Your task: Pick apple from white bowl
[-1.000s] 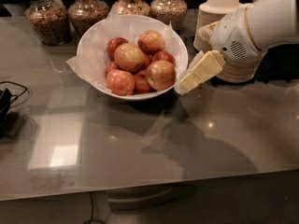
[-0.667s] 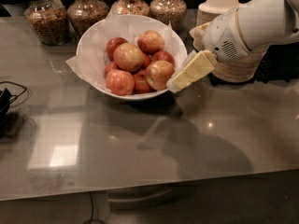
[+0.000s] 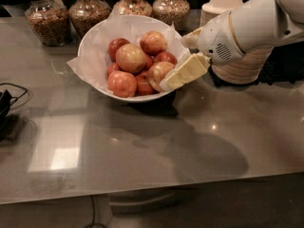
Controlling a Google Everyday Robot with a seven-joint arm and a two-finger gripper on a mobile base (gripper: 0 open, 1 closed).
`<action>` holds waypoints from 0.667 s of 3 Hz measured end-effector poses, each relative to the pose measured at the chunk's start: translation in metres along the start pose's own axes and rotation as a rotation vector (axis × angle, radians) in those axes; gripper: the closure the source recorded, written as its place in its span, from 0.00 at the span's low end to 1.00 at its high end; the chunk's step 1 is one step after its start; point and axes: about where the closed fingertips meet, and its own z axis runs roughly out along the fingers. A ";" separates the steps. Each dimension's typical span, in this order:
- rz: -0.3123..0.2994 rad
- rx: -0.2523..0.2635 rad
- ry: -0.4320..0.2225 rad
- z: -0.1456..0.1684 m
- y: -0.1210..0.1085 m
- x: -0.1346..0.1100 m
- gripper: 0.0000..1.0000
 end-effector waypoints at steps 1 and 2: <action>-0.001 -0.006 0.004 0.009 0.000 -0.004 0.17; 0.000 -0.009 0.010 0.017 -0.002 -0.006 0.27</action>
Offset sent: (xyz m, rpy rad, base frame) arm 0.0172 0.0166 -0.0117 -0.0110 0.0186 -0.0019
